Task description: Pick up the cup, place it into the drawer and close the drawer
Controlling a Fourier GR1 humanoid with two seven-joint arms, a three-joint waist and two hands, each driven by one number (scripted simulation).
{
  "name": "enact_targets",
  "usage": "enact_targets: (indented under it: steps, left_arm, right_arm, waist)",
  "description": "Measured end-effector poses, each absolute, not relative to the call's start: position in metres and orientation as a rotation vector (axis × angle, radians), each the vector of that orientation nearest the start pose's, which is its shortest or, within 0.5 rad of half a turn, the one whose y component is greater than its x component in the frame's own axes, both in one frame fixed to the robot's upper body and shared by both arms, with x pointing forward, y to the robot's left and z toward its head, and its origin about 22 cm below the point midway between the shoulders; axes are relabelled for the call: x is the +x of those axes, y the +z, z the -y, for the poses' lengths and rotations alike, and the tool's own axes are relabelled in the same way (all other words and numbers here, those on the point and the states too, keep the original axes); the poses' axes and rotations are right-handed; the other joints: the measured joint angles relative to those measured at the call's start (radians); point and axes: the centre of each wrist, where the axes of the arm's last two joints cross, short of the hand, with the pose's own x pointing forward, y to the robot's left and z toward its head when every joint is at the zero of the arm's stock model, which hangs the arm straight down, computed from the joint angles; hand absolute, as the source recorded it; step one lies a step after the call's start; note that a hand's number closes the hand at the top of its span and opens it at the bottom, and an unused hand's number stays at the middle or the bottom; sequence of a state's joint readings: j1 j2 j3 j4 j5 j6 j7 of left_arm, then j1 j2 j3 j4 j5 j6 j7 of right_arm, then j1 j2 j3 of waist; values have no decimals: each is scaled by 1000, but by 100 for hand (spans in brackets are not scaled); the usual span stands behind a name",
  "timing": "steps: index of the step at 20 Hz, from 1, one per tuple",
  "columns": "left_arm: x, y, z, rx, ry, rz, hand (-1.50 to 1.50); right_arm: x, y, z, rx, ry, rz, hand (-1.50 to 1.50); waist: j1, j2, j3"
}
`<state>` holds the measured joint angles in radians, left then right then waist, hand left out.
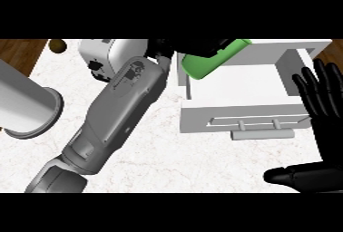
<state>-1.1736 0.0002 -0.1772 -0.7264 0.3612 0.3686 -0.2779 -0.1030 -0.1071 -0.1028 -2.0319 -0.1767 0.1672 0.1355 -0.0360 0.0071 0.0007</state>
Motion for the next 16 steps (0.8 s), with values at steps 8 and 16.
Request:
enact_targets:
  steps: [8,16]
  left_arm:
    - [428,154,-21,-165,-167,1931,150]
    - [431,140,-18,-99,-253,1904,150]
  right_arm:
    - [233,141,250,156,157,2002,-150]
    - [232,139,247,188,180,2003,-150]
  waist:
    - [-22,5,0]
    - [-48,11,1]
